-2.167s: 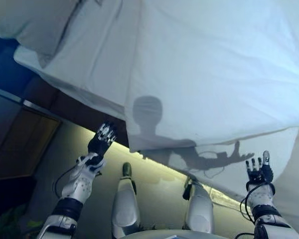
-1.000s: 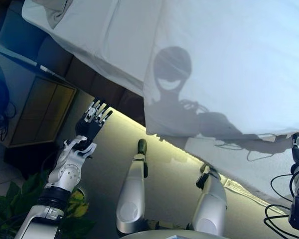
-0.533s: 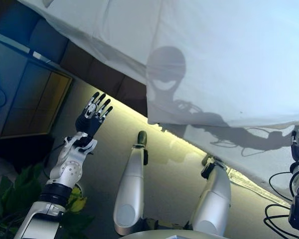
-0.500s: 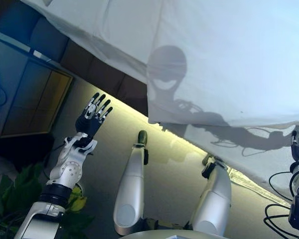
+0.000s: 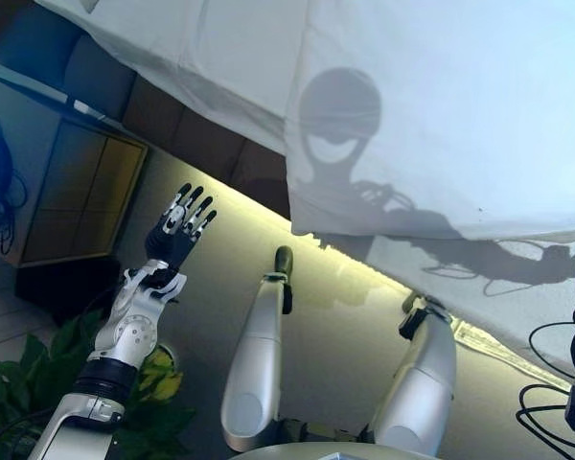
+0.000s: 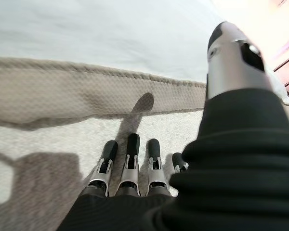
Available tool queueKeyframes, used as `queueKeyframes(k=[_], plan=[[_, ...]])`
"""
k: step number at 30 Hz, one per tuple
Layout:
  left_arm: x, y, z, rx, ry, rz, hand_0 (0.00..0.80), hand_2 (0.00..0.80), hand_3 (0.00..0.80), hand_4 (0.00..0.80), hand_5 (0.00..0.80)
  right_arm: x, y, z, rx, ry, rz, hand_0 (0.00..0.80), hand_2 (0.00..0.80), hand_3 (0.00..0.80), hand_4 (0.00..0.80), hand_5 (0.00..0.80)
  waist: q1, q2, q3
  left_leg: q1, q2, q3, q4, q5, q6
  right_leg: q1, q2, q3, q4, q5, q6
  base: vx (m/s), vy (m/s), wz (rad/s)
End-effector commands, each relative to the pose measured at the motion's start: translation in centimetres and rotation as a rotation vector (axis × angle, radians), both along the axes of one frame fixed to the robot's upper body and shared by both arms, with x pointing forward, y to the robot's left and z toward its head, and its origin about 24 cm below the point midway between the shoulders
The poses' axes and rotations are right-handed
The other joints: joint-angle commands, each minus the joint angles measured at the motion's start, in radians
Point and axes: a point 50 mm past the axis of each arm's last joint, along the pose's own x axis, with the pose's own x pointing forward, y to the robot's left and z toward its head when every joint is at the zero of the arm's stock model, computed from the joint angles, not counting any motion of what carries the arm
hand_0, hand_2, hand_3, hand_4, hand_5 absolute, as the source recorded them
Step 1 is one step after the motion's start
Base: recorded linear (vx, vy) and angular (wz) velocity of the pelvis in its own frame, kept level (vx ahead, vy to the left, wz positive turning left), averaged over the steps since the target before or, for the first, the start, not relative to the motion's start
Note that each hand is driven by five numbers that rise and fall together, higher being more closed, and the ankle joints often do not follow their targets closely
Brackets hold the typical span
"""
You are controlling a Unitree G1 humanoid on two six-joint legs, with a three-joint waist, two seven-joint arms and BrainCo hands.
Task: Make the bed neatly
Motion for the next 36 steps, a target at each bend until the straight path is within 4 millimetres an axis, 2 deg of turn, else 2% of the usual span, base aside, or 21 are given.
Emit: queueKeyframes(k=[1, 2, 4, 6, 7, 8, 9, 10, 21, 25, 30, 32, 33, 35, 36], plan=[[-0.1, 0.1, 1.1, -0.052, -0.073, -0.009, 0.0, 0.0, 0.0, 0.0, 0.0, -0.4, -2.3, 4.7, -0.076, -0.102, -0.076, 0.0, 0.0, 0.0, 0.0, 0.0, 0.003, 0.048, -0.012, 0.015, 0.032, -0.06, -0.132, 0.133, -0.032, -0.058, -0.032, 0.09, 0.148, -0.055, 0.077, 0.027, 0.004, 0.05], [-0.1, 0.1, 1.1, -0.05, -0.074, -0.014, 0.0, 0.0, 0.0, 0.0, 0.0, -0.4, -2.4, 5.1, -0.084, -0.111, -0.079, 0.0, 0.0, 0.0, 0.0, 0.0, 0.005, 0.05, -0.005, 0.004, 0.029, -0.059, -0.13, 0.152, -0.029, -0.068, -0.035, 0.085, 0.147, -0.036, 0.068, 0.096, -0.012, 0.07], [-0.1, 0.1, 1.1, -0.052, -0.073, -0.02, 0.0, 0.0, 0.0, 0.0, 0.0, -0.2, -2.5, 5.8, -0.102, -0.118, -0.081, 0.0, 0.0, 0.0, 0.0, 0.0, 0.005, 0.053, -0.007, 0.001, 0.03, -0.061, -0.116, 0.128, -0.033, -0.072, -0.035, 0.095, 0.169, -0.063, 0.076, 0.063, -0.005, 0.05], [-0.2, 0.2, 1.1, -0.048, -0.069, -0.025, 0.0, 0.0, 0.0, 0.0, 0.0, -0.1, -2.7, 6.7, -0.115, -0.121, -0.082, 0.0, 0.0, 0.0, 0.0, 0.0, 0.008, 0.054, -0.006, -0.005, 0.028, -0.061, -0.111, 0.127, -0.032, -0.079, -0.036, 0.096, 0.178, -0.066, 0.076, 0.029, 0.0, 0.05], [-0.2, 0.3, 1.1, -0.05, -0.068, -0.027, 0.0, 0.0, 0.0, 0.0, 0.0, 0.0, -2.7, 6.9, -0.12, -0.122, -0.08, 0.235, 0.235, 0.235, 0.235, 0.235, 0.008, 0.055, -0.006, -0.006, 0.027, -0.06, -0.112, 0.128, -0.031, -0.081, -0.036, 0.096, 0.179, -0.066, 0.076, 0.017, 0.001, 0.05], [-0.3, 0.3, 1.1, -0.048, -0.068, -0.028, 0.0, 0.0, 0.0, 0.0, 0.0, 0.1, -2.7, 7.2, -0.125, -0.125, -0.079, 0.42, 0.42, 0.42, 0.42, 0.42, 0.009, 0.055, -0.005, -0.007, 0.025, -0.061, -0.112, 0.128, -0.03, -0.083, -0.036, 0.097, 0.181, -0.066, 0.075, 0.008, -0.001, 0.05], [-0.3, 0.3, 1.1, -0.047, -0.067, -0.029, 0.0, 0.0, 0.0, 0.0, 0.0, 0.1, -2.8, 7.3, -0.127, -0.125, -0.079, 0.565, 0.565, 0.565, 0.565, 0.565, 0.009, 0.055, -0.005, -0.008, 0.024, -0.061, -0.11, 0.128, -0.03, -0.084, -0.036, 0.098, 0.184, -0.066, 0.075, 0.005, -0.008, 0.05], [-0.4, 0.3, 1.0, -0.046, -0.069, -0.029, 0.0, 0.0, 0.0, 0.0, 0.0, 0.1, -2.8, 7.4, -0.132, -0.128, -0.078, 0.8, 0.8, 0.8, 0.8, 0.8, 0.011, 0.054, -0.004, -0.008, 0.024, -0.061, -0.109, 0.128, -0.03, -0.084, -0.037, 0.097, 0.186, -0.066, 0.075, 0.007, -0.011, 0.04], [-0.4, 0.4, 1.0, -0.06, -0.068, -0.041, 0.0, 0.0, 0.0, 0.0, 0.0, 0.9, -2.7, 9.4, -0.181, -0.157, -0.063, 0.8, 0.8, 0.8, 0.8, 0.8, 0.013, 0.061, -0.012, 0.004, 0.022, -0.053, -0.119, 0.133, -0.031, -0.08, -0.048, 0.092, 0.187, -0.063, 0.075, 0.002, 0.02, 0.04], [-0.4, 0.4, 0.8, -0.071, -0.071, -0.035, 0.0, 0.0, 0.0, 0.0, 0.0, 0.8, -2.6, 8.9, -0.15, -0.167, -0.054, 0.8, 0.8, 0.8, 0.8, 0.8, 0.01, 0.059, -0.012, 0.015, 0.026, -0.051, -0.123, 0.134, -0.032, -0.07, -0.05, 0.086, 0.18, -0.058, 0.076, -0.003, 0.014, 0.0], [-0.7, 0.5, 0.8, -0.094, -0.073, -0.01, 0.0, 0.0, 0.0, 0.0, 0.0, 1.8, -1.0, 6.3, -0.193, -0.075, 0.024, 0.8, 0.8, 0.8, 0.8, 0.8, 0.0, 0.049, -0.011, 0.034, 0.025, -0.044, -0.14, 0.161, -0.026, -0.046, -0.046, 0.073, 0.151, -0.024, 0.065, -0.057, 0.039, 0.0], [-0.8, 0.3, 0.9, -0.103, -0.076, 0.006, 0.0, 0.0, 0.0, 0.0, 0.0, 2.5, 0.4, 4.3, -0.246, 0.008, 0.079, 0.8, 0.8, 0.8, 0.8, 0.8, -0.006, 0.038, -0.015, 0.051, 0.027, -0.041, -0.147, 0.161, -0.025, -0.027, -0.037, 0.073, 0.139, -0.018, 0.063, -0.004, 0.009, -0.02], [-0.7, 0.2, 1.0, -0.1, -0.079, 0.018, 0.0, 0.0, 0.0, 0.0, 0.0, 2.6, 1.5, 2.5, -0.261, 0.04, 0.117, 0.8, 0.8, 0.8, 0.8, 0.8, -0.011, 0.028, -0.018, 0.066, 0.029, -0.037, -0.153, 0.16, -0.024, -0.009, -0.034, 0.07, 0.126, -0.013, 0.062, -0.006, 0.005, -0.08], [-0.6, -0.1, 0.9, -0.099, -0.078, 0.028, 0.0, 0.0, 0.0, 0.0, 0.0, 2.8, 3.1, 0.4, -0.263, 0.05, 0.17, 0.8, 0.8, 0.8, 0.8, 0.8, -0.018, 0.017, -0.024, 0.09, 0.03, -0.034, -0.168, 0.161, -0.022, 0.018, -0.029, 0.065, 0.107, -0.007, 0.062, -0.003, 0.009, -0.07], [-0.6, -0.2, 0.9, -0.098, -0.077, 0.03, 0.0, 0.0, 0.0, 0.0, 0.0, 2.8, 3.5, 0.0, -0.259, 0.049, 0.182, 0.8, 0.8, 0.8, 0.8, 0.8, -0.02, 0.015, -0.024, 0.097, 0.031, -0.033, -0.172, 0.162, -0.022, 0.026, -0.029, 0.064, 0.102, -0.005, 0.062, -0.006, 0.017, -0.04]])
